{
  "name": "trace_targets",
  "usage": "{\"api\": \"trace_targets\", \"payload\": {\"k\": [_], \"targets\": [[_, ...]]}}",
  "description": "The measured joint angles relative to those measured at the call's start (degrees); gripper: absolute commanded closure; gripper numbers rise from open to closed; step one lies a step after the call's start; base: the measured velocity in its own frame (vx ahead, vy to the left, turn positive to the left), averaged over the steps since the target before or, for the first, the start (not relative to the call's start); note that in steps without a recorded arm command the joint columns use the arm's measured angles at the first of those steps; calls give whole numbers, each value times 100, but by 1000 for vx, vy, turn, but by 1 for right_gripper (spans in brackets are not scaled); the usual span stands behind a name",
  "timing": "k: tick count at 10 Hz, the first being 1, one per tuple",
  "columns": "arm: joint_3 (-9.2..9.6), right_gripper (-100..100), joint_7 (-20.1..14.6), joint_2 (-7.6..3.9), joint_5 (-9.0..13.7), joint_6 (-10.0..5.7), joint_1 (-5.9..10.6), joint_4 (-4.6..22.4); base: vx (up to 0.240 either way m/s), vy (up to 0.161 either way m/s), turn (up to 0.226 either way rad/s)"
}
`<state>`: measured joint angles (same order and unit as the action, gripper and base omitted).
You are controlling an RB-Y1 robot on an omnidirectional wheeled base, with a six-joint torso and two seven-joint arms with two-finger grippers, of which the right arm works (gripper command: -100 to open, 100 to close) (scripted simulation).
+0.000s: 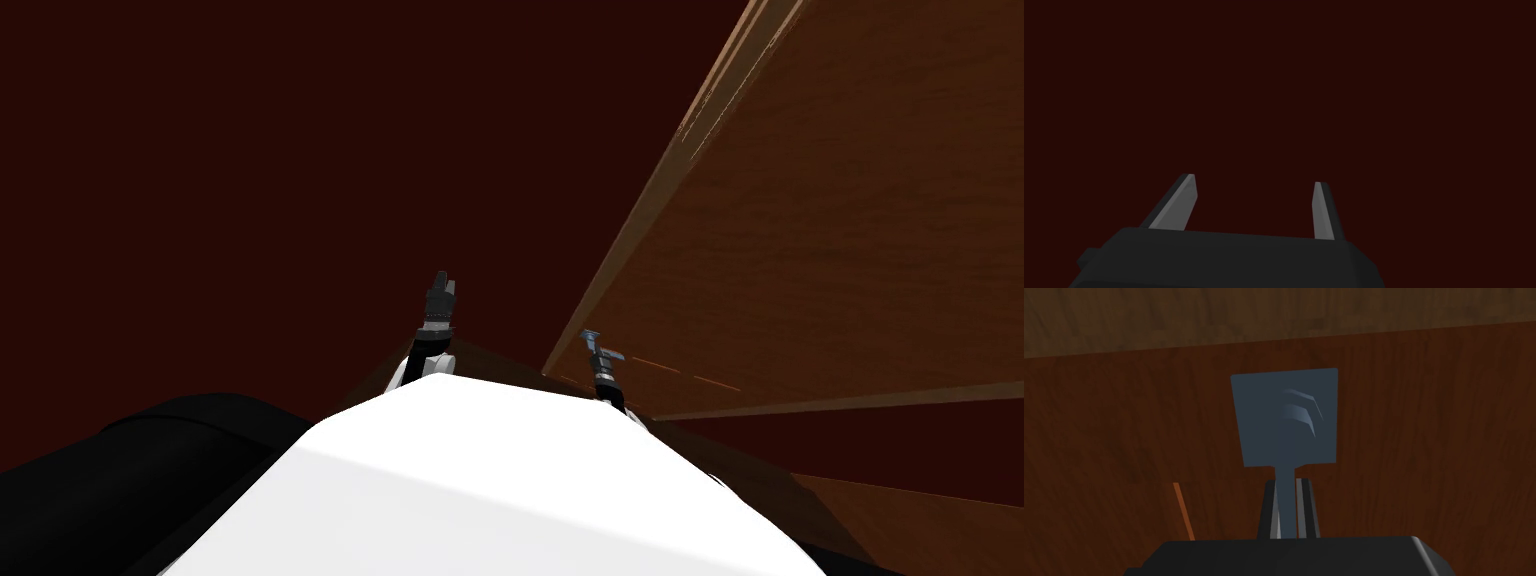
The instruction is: Pull the door open
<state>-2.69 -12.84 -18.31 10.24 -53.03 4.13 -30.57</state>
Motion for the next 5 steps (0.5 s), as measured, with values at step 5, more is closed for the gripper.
{"api": "trace_targets", "payload": {"k": [5], "targets": [[41,100,-48,-46,-23,-7,-35,3,-59,-17,45]]}}
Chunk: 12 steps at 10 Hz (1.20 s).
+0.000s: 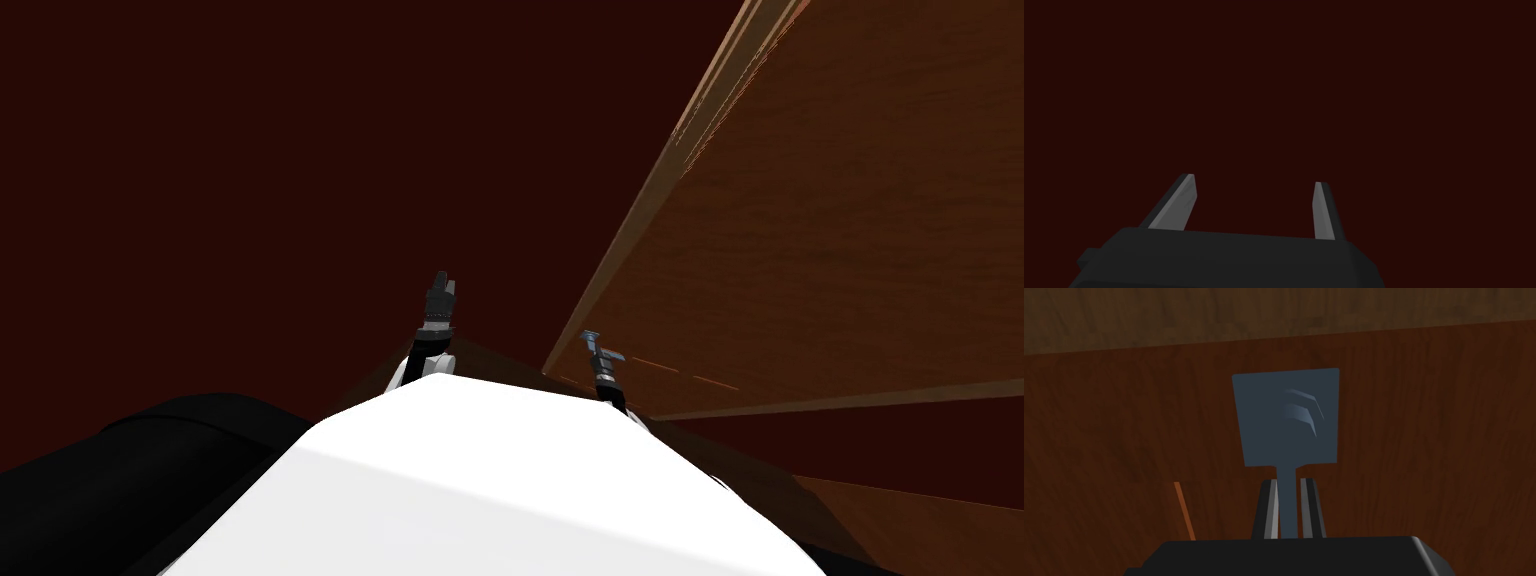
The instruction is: Pull the door open
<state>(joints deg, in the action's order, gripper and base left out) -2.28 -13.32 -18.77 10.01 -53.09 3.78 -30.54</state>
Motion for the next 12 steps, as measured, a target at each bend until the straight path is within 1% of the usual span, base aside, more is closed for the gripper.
{"api": "trace_targets", "payload": {"k": [1,2,4,5,6,7,8,9,11,12], "targets": [[39,100,-58,-35,-22,-28,-18,-22,-185,-45,94],[88,100,-116,-61,-52,-123,14,86,-229,-54,100],[204,100,-242,-140,-117,-122,-156,-91,-221,-49,112],[266,100,-314,-180,-153,-174,-167,-52,-258,-93,145],[339,100,-399,-232,-194,-185,-256,-150,-259,-82,140],[414,100,-490,-280,-236,-251,-266,-116,-243,-64,100],[477,100,-564,-321,-274,-318,-289,-99,-106,-22,25],[498,100,-579,-310,-286,-321,-307,-88,-169,-59,172],[579,100,-693,-420,-319,-497,-393,-62,-221,-67,153],[638,100,-771,-479,-344,-656,-410,34,-229,-93,164]]}}
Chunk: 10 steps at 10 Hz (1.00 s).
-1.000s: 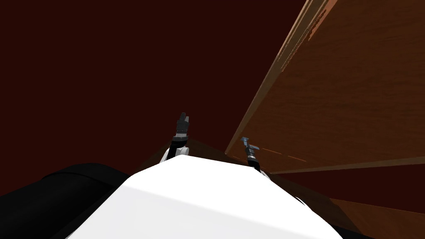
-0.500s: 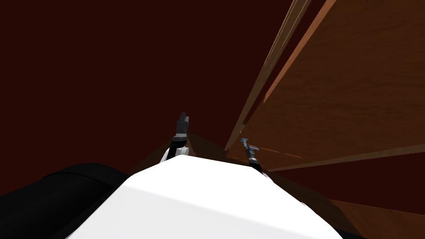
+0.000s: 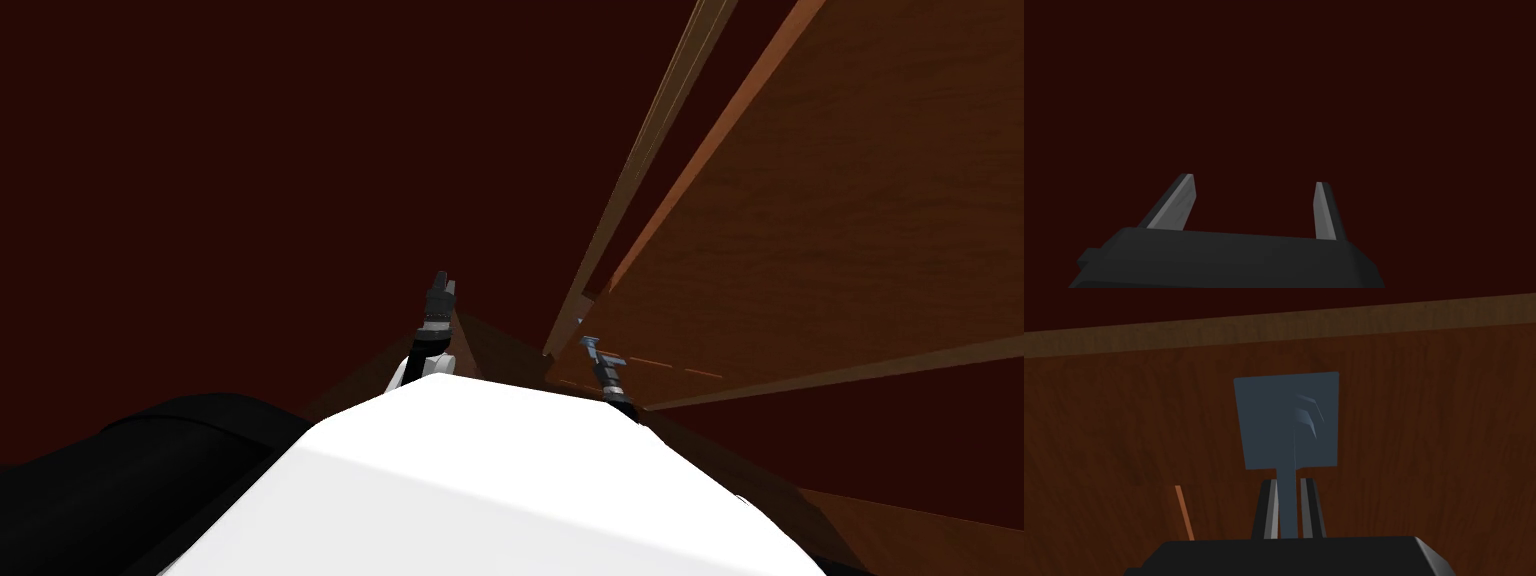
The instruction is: Pull the door open
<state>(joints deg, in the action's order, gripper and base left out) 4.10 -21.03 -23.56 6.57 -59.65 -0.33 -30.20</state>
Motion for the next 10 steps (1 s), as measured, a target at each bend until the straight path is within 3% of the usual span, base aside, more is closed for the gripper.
{"api": "trace_targets", "payload": {"k": [1,2,3,4,5,6,8,9,10], "targets": [[64,100,-78,-49,-28,-163,-40,78,-150,-36,33],[97,100,-109,-74,-44,-152,-169,-79,-194,-37,119],[151,100,-172,-133,-68,-306,-162,71,-210,-37,108],[178,100,-221,-203,-74,-311,-331,-135,-181,-62,91],[220,100,-272,-251,-93,-355,-400,-166,-80,-32,25],[237,100,-284,-246,-103,-369,-416,-151,-157,-74,207],[264,100,-336,-300,-94,-584,-459,-11,-225,-109,255],[275,100,-349,-329,-87,-621,-586,-148,-244,-84,195],[301,100,-381,-362,-90,-697,-617,-120,-189,-65,127]]}}
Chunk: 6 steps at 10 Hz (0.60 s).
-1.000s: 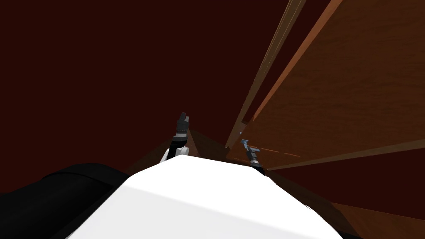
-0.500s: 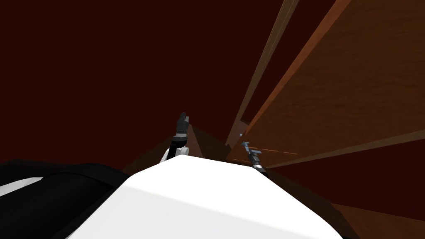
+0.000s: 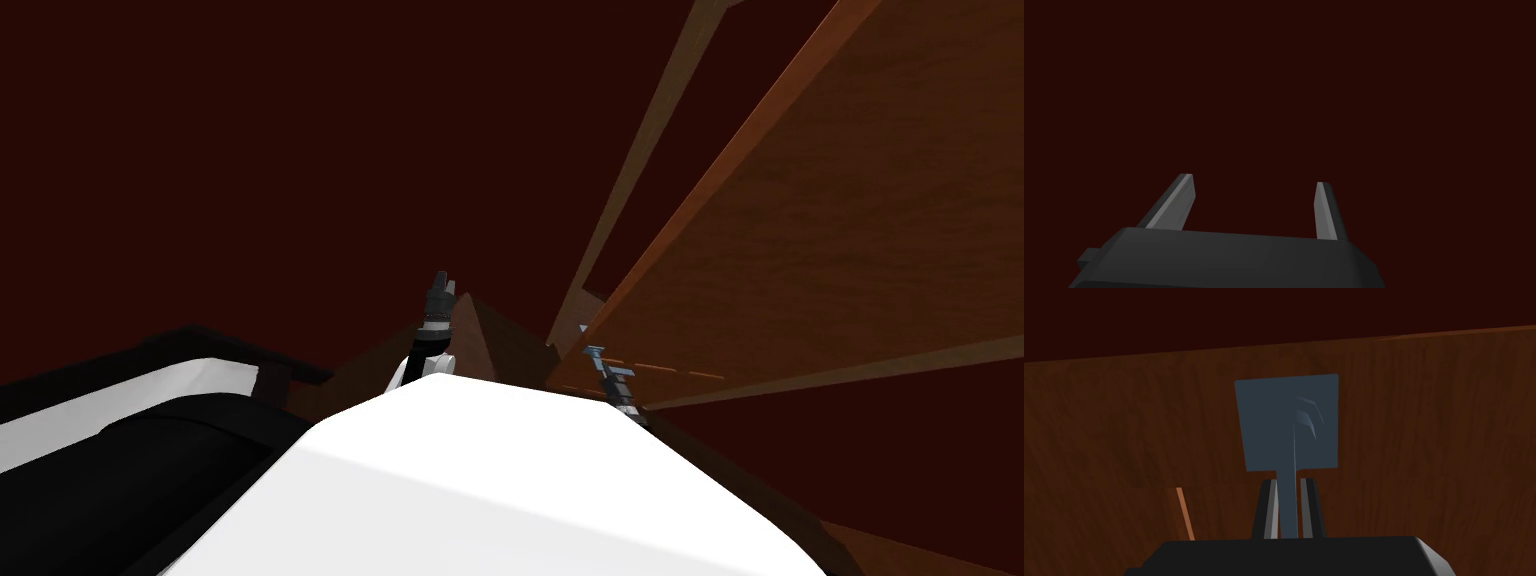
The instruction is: Pull the door open
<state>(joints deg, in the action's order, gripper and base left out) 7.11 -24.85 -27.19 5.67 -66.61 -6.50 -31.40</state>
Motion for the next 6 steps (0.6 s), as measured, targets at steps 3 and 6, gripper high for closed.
{"api": "trace_targets", "payload": {"k": [3,6], "targets": [[53,100,-61,-52,-6,-277,-100,193,-165,-59,156],[87,100,-105,-94,-2,-452,-229,195,-132,-57,125]]}}
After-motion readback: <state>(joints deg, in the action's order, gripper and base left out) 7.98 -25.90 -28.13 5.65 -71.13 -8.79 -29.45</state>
